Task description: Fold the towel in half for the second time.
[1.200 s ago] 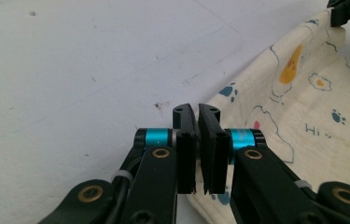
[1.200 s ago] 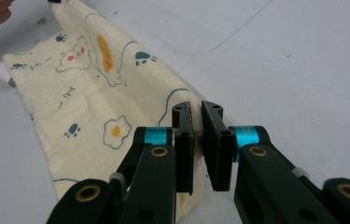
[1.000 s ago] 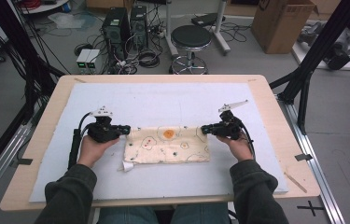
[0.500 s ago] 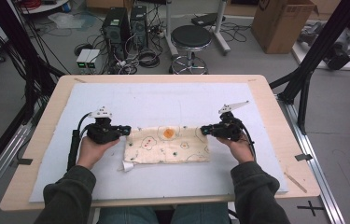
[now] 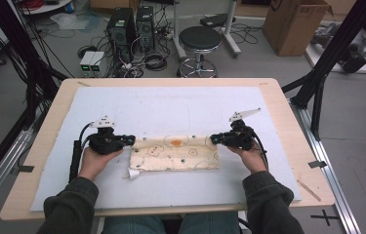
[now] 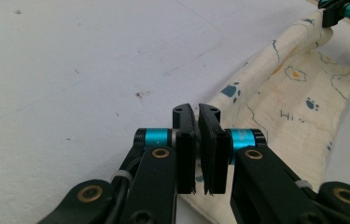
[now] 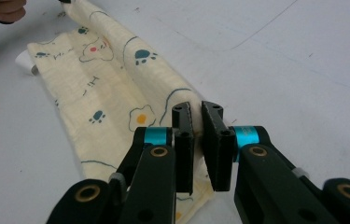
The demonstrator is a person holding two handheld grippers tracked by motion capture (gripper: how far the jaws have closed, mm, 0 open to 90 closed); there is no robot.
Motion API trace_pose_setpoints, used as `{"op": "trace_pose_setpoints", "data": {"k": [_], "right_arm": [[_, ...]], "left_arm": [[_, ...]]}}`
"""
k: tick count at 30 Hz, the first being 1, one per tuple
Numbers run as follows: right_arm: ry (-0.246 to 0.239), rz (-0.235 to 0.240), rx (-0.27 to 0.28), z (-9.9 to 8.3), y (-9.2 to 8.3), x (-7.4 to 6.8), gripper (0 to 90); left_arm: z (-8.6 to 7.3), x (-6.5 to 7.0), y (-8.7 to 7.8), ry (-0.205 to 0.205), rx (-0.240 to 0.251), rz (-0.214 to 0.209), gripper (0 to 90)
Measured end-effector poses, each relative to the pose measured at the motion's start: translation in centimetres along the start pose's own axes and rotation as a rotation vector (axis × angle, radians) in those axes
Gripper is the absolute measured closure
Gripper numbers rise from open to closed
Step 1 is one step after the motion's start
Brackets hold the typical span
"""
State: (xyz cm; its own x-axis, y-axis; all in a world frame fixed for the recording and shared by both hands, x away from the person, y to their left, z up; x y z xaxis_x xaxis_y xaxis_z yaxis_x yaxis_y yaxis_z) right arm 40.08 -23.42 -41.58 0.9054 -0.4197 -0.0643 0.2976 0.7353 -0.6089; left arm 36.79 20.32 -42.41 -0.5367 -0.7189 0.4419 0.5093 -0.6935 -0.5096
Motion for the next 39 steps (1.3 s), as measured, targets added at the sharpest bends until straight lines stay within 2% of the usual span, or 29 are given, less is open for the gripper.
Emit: {"op": "trace_pose_setpoints", "data": {"k": [8,14,28,39], "right_arm": [[0.000,0.008,0.007,-0.1,-0.4,-0.4,83.3],[-0.019,0.009,0.024,0.0,-0.7,-0.6,83.3],[-0.023,0.020,0.017,-0.3,-0.8,-1.2,83.3],[-0.042,0.024,0.015,-0.2,-1.0,-1.7,83.3]], "left_arm": [[-0.2,0.3,-0.4,0.010,0.008,-0.015,84.8],[-0.4,0.4,-0.7,0.013,0.007,-0.024,84.8],[-1.0,0.6,-1.1,0.010,0.010,-0.038,84.6],[-1.4,0.9,-1.5,0.026,0.002,-0.040,84.7]]}}
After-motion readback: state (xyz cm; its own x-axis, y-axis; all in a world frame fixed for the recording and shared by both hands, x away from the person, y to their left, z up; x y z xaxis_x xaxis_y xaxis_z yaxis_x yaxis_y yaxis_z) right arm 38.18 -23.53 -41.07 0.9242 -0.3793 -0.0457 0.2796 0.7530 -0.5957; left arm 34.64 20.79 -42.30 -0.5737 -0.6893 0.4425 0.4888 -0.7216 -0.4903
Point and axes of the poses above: each handheld gripper's, and its own axes: y roughly forward along the jaws, z roughly out of its top, x roughly to its right, the point moved 1 cm from there along y, roughly forward along the jaws, and after that the axes turned 15 degrees about -y, right-handed, at the moved point
